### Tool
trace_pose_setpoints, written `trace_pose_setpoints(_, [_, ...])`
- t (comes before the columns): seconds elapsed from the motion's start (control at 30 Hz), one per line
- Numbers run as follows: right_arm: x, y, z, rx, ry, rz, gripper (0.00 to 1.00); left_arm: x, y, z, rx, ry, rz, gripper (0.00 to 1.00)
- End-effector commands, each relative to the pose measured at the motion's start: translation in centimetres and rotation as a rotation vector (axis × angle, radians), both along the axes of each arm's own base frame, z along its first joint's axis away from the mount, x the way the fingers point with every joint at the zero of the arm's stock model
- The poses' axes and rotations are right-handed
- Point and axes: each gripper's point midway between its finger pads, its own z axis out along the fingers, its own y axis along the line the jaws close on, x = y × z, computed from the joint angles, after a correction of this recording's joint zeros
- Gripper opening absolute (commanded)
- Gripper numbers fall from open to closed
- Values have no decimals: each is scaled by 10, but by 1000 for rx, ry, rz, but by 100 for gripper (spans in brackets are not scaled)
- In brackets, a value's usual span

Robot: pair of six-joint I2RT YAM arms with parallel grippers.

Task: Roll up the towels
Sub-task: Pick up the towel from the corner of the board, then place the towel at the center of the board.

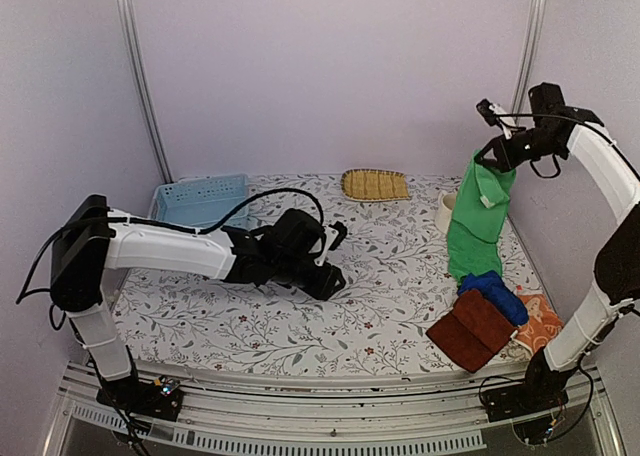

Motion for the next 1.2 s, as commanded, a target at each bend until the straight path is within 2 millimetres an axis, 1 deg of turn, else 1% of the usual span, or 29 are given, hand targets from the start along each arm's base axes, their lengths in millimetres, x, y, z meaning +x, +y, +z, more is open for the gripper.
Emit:
trace_pose_setpoints(0.0, [-36, 75, 126, 171, -289, 314, 2, 30, 45, 24, -29, -35, 201, 46])
trace_pose_setpoints(0.03, [-41, 89, 147, 186, -341, 363, 2, 32, 53, 27, -32, -36, 229, 46])
trace_pose_setpoints(0.13, [-65, 135, 188, 235, -429, 511, 2, 36, 77, 40, -42, -58, 310, 46])
trace_pose_setpoints(0.17, [-76, 151, 201, 253, -459, 562, 2, 36, 85, 43, -41, -66, 333, 46])
trace_pose_setpoints(0.23, [-101, 180, 226, 292, -520, 653, 1, 34, 100, 56, -64, -82, 388, 46])
trace_pose_setpoints(0.27, [-118, 198, 237, 312, -555, 711, 1, 32, 108, 55, -65, -80, 408, 46])
trace_pose_setpoints(0.3, [-128, 207, 247, 330, -588, 749, 1, 30, 113, 57, -77, -80, 420, 46])
trace_pose_setpoints(0.33, [-137, 214, 258, 354, -622, 782, 1, 28, 118, 60, -87, -80, 434, 46])
trace_pose_setpoints(0.4, [-148, 221, 282, 432, -669, 830, 1, 26, 129, 63, -99, -83, 469, 46])
trace_pose_setpoints(0.5, [-153, 221, 320, 486, -774, 838, 1, 24, 144, 69, -96, -98, 516, 46])
trace_pose_setpoints(0.53, [-152, 221, 325, 492, -791, 833, 1, 23, 150, 71, -93, -105, 534, 46])
trace_pose_setpoints(0.57, [-149, 221, 326, 491, -795, 827, 1, 22, 155, 74, -95, -115, 547, 46])
trace_pose_setpoints(0.6, [-144, 224, 321, 485, -784, 820, 1, 21, 160, 77, -94, -126, 561, 47])
trace_pose_setpoints(0.63, [-136, 225, 312, 475, -760, 810, 1, 20, 165, 80, -97, -137, 574, 47])
trace_pose_setpoints(0.67, [-128, 225, 298, 463, -724, 802, 1, 19, 170, 83, -105, -147, 583, 47])
trace_pose_setpoints(0.7, [-113, 228, 265, 436, -651, 789, 1, 18, 174, 86, -110, -156, 591, 47])
trace_pose_setpoints(0.77, [-95, 221, 207, 366, -573, 766, 1, 16, 181, 88, -126, -166, 605, 48])
trace_pose_setpoints(0.8, [-87, 213, 172, 332, -523, 746, 1, 15, 184, 86, -129, -167, 605, 48])
trace_pose_setpoints(0.83, [-81, 201, 142, 297, -499, 731, 2, 13, 185, 84, -135, -160, 599, 48])
trace_pose_setpoints(0.87, [-78, 189, 107, 246, -481, 725, 4, 13, 186, 80, -136, -148, 595, 48])
trace_pose_setpoints(0.9, [-79, 176, 72, 191, -449, 702, 10, 12, 187, 76, -133, -134, 589, 48])
trace_pose_setpoints(0.97, [-85, 153, 7, 39, -403, 683, 29, 10, 184, 68, -120, -102, 562, 48])
trace_pose_setpoints(1.0, [-90, 143, -17, -36, -392, 690, 36, 9, 181, 65, -108, -87, 543, 47])
trace_pose_setpoints(1.03, [-98, 133, -42, -87, -358, 691, 40, 7, 179, 60, -92, -68, 526, 46])
trace_pose_setpoints(1.1, [-111, 117, -61, -123, -324, 682, 45, 2, 172, 51, -59, -27, 482, 44])
trace_pose_setpoints(1.17, [-125, 112, -60, -108, -302, 680, 48, -6, 162, 48, -51, 12, 419, 40])
